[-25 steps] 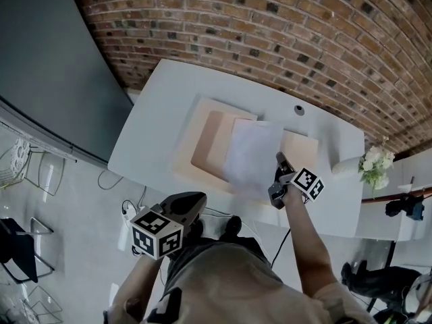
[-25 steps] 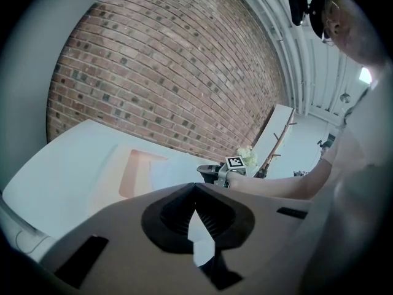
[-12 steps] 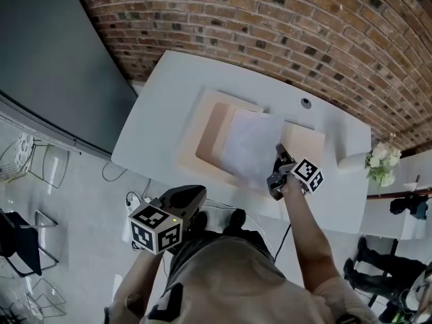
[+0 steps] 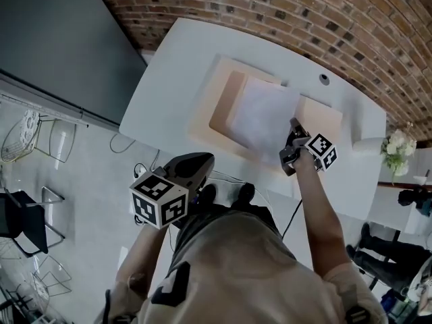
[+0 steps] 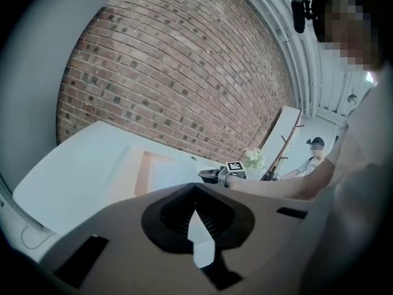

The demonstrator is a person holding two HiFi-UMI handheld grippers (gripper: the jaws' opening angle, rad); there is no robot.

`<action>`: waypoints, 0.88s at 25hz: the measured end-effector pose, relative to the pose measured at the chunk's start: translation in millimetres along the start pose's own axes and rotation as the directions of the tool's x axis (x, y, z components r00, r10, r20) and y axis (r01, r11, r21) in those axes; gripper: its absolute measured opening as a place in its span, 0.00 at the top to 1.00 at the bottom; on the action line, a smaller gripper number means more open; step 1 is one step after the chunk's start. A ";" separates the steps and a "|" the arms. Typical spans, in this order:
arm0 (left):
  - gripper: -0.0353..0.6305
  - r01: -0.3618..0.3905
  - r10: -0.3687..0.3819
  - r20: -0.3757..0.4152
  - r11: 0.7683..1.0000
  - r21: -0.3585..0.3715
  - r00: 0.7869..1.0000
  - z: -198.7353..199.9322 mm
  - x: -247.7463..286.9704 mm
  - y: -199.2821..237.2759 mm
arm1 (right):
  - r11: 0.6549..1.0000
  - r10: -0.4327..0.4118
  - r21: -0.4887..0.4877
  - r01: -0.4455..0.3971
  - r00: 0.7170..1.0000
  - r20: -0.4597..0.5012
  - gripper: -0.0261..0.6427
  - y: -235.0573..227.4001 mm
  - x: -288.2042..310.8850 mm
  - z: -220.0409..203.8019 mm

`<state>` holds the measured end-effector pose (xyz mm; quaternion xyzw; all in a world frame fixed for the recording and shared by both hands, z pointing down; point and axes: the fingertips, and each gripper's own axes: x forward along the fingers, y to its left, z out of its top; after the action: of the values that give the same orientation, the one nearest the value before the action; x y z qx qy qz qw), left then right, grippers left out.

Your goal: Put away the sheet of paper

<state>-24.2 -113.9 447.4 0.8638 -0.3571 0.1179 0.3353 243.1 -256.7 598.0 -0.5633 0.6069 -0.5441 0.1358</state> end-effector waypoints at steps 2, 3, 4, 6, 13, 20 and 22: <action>0.93 -0.002 0.002 0.003 1.000 -0.002 1.000 1.1 -0.9 4.1 | 1.000 -0.007 0.003 0.007 1.000 -0.002 0.93 -0.4 1.8 -2.6; 0.93 -0.002 0.002 0.003 1.000 -0.003 1.000 1.5 -1.4 6.2 | 1.000 -0.012 0.004 0.012 1.000 -0.002 0.93 -0.6 2.6 -3.8; 0.93 -0.001 0.001 0.003 1.000 -0.004 1.000 1.6 -2.2 8.1 | 1.000 -0.017 0.005 0.017 1.000 -0.002 0.93 -1.1 3.1 -4.9; 0.93 0.001 -0.001 0.002 1.000 -0.006 1.000 1.4 -4.3 11.3 | 1.000 -0.028 0.007 0.028 1.000 -0.001 0.93 -2.4 3.4 -7.0; 0.93 0.016 -0.016 0.004 1.000 -0.004 1.000 2.3 -9.1 19.5 | 0.998 -0.055 0.008 0.055 0.998 0.006 0.93 -5.6 3.5 -11.6; 0.93 0.048 -0.048 -0.003 0.999 0.000 0.999 3.0 -20.6 27.5 | 0.997 -0.083 0.002 0.083 0.996 0.013 0.93 -5.4 4.1 -18.4; 0.93 0.062 -0.062 -0.019 0.998 0.003 0.998 -0.7 -20.5 28.3 | 0.996 -0.088 -0.001 0.088 0.996 0.020 0.93 -5.1 3.3 -17.5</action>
<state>-58.5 -117.1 452.9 0.8738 -0.3267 0.1163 0.3409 231.2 -249.5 610.1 -0.5949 0.5805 -0.5435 0.1171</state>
